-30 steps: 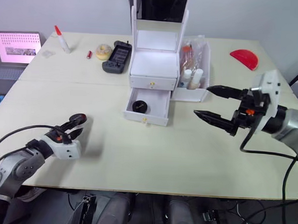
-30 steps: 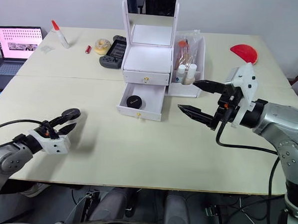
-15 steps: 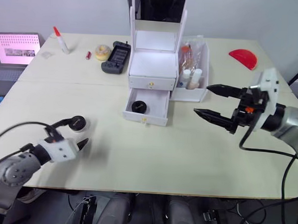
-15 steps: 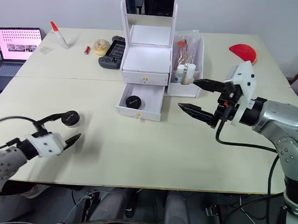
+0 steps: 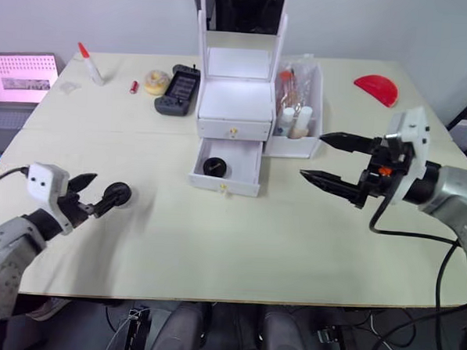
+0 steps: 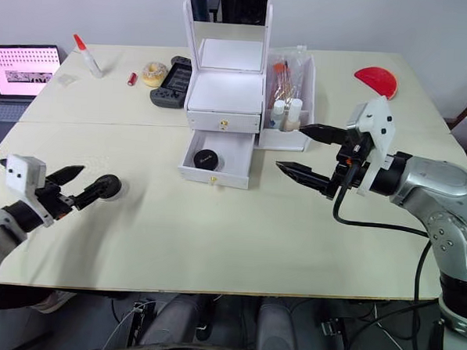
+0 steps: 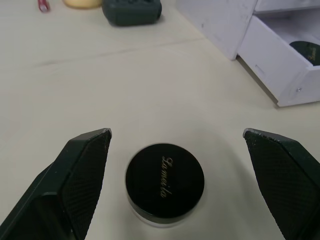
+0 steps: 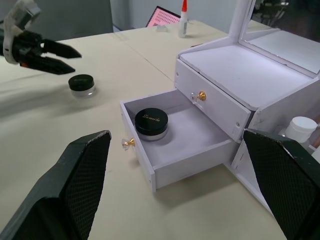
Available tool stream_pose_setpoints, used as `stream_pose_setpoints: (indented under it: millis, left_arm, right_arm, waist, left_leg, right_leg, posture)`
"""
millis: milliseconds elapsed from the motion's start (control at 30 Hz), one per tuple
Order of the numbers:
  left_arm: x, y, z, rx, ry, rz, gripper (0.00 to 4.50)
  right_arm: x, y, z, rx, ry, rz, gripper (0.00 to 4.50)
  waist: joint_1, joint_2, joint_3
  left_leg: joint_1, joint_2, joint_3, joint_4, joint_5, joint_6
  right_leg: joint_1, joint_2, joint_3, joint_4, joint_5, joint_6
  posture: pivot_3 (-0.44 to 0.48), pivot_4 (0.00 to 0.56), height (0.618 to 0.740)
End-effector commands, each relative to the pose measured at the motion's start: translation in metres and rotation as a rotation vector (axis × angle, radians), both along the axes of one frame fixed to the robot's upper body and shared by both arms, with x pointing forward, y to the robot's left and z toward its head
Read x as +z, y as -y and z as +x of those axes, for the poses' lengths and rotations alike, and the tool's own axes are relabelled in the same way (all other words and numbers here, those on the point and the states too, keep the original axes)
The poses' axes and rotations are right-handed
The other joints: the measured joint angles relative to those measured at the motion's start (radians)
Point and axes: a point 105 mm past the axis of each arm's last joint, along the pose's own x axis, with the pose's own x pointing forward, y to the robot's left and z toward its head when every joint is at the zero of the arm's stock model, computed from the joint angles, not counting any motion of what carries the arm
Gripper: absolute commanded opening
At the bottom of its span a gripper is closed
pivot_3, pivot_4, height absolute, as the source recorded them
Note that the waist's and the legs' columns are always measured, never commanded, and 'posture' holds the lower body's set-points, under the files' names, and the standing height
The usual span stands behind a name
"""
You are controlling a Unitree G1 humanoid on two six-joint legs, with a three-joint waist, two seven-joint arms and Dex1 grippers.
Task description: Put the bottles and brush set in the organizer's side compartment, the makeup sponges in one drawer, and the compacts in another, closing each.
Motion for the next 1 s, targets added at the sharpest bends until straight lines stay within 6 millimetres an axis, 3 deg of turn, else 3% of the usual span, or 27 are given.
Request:
stream_pose_setpoints:
  millis: [33,300,633,733,800,1000]
  left_arm:
    - [-0.007,-0.005,0.006,0.017,0.006,0.071,4.44]
    - [-0.024,-0.002,0.02,0.012,-0.008,0.155,4.44]
    - [-0.027,0.002,0.022,-0.013,-0.031,0.146,4.44]
    - [-0.024,0.002,0.023,-0.009,-0.021,0.14,3.69]
    - [-0.02,0.001,0.024,-0.001,-0.01,0.132,2.68]
    - [-0.005,0.002,0.029,-0.014,0.014,0.128,2.68]
  right_arm:
    - [0.014,0.002,-0.005,-0.009,0.06,-0.014,4.5]
    - [0.015,0.004,-0.009,-0.029,0.059,-0.018,4.5]
    - [0.014,0.004,-0.01,-0.04,0.053,-0.018,4.5]
    - [0.013,0.004,-0.01,-0.04,0.05,-0.017,4.5]
    - [0.012,0.004,-0.01,-0.039,0.047,-0.017,4.5]
    - [0.008,0.006,-0.011,-0.04,0.041,-0.019,4.5]
  waist:
    - [0.001,0.0,0.0]
    - [0.002,0.0,0.0]
    - [0.001,0.0,0.0]
    - [0.001,0.0,0.0]
    - [0.002,0.0,0.0]
    - [0.001,-0.001,0.0]
  left_leg:
    - [0.0,0.0,0.0,0.0,0.0,0.0]
    - [0.0,0.0,0.0,0.0,0.0,0.0]
    - [0.0,0.0,0.0,-0.001,0.0,0.0]
    - [0.0,0.0,0.0,-0.001,0.0,0.0]
    - [0.0,0.0,0.0,-0.001,0.0,0.0]
    - [0.0,0.0,0.0,-0.001,0.0,0.0]
  right_leg:
    - [0.0,0.0,0.0,0.0,0.0,0.0]
    - [0.0,-0.002,0.0,0.0,-0.001,-0.002]
    - [-0.001,-0.003,0.001,0.0,0.0,0.0]
    - [-0.001,-0.003,0.001,0.0,0.0,0.0]
    - [-0.001,-0.003,0.001,0.0,0.0,0.0]
    - [-0.001,-0.003,0.001,0.0,0.0,0.0]
  posture:
    - [0.0,0.15,0.738]
    - [0.0,0.15,0.738]
    - [0.0,0.15,0.738]
    - [0.0,0.15,0.738]
    - [0.0,0.15,0.738]
    - [0.0,0.15,0.738]
